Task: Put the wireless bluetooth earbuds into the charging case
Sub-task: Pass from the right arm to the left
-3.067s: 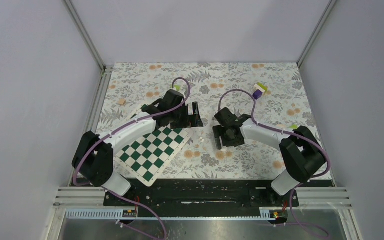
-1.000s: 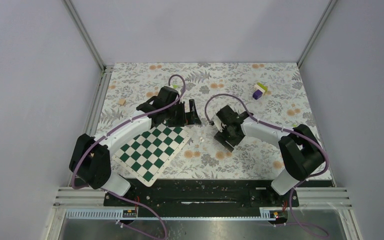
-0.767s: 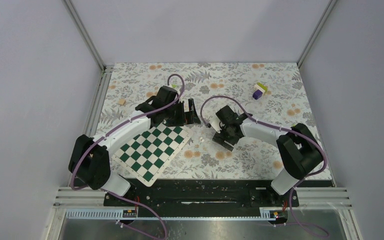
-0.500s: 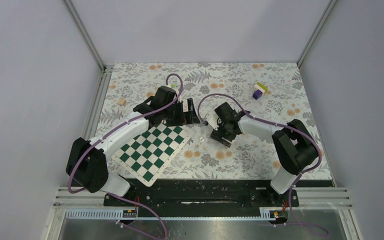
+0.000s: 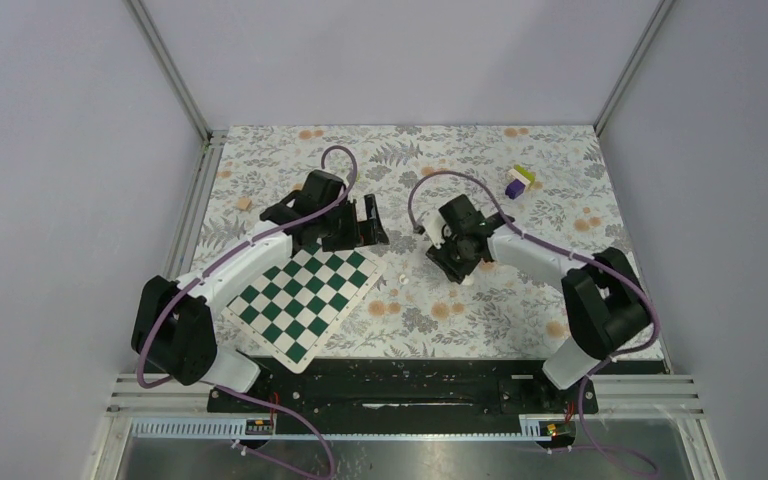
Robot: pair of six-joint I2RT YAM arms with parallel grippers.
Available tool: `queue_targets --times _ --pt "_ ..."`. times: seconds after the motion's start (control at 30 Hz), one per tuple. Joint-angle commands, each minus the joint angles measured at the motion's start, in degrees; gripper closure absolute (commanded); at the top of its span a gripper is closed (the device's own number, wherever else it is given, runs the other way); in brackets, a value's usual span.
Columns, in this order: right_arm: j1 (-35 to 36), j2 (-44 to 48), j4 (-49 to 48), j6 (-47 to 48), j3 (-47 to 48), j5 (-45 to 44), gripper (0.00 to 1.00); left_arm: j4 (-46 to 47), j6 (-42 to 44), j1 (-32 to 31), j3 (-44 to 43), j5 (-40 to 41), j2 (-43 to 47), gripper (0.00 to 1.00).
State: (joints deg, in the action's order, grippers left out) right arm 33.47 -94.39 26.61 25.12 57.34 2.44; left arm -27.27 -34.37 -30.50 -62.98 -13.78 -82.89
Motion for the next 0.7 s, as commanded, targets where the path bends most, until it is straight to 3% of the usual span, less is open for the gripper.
queue_targets --times 0.0,0.23,0.33,0.4,0.47,0.6,0.67 --pt "-4.73 8.42 2.05 -13.98 6.11 8.45 0.68 -0.78 2.74 1.42 -3.84 1.91 2.10 0.01" --pt "-10.23 15.70 -13.25 -38.32 1.91 21.73 0.67 7.95 -1.04 2.04 -0.69 -9.44 1.20 0.01" --pt "-11.59 17.91 -26.42 -50.98 -3.37 26.43 0.66 14.20 -2.73 1.33 1.77 -13.03 1.35 0.01" --pt "-12.44 19.03 -40.24 -61.08 -7.92 29.73 0.66 17.93 -3.69 1.10 3.20 -16.50 1.77 0.01" --pt "-13.12 19.52 -48.67 -70.33 -11.42 29.73 0.67 23.07 -6.05 1.10 5.94 -18.67 2.95 0.01" --pt "-13.22 18.77 -52.91 -82.44 -12.73 29.28 0.68 31.48 -7.76 0.65 10.42 -20.01 6.09 0.01" --pt "-13.38 17.88 -61.90 -90.51 -15.11 30.62 0.68 33.81 -8.40 0.62 11.92 -20.58 7.16 0.03"
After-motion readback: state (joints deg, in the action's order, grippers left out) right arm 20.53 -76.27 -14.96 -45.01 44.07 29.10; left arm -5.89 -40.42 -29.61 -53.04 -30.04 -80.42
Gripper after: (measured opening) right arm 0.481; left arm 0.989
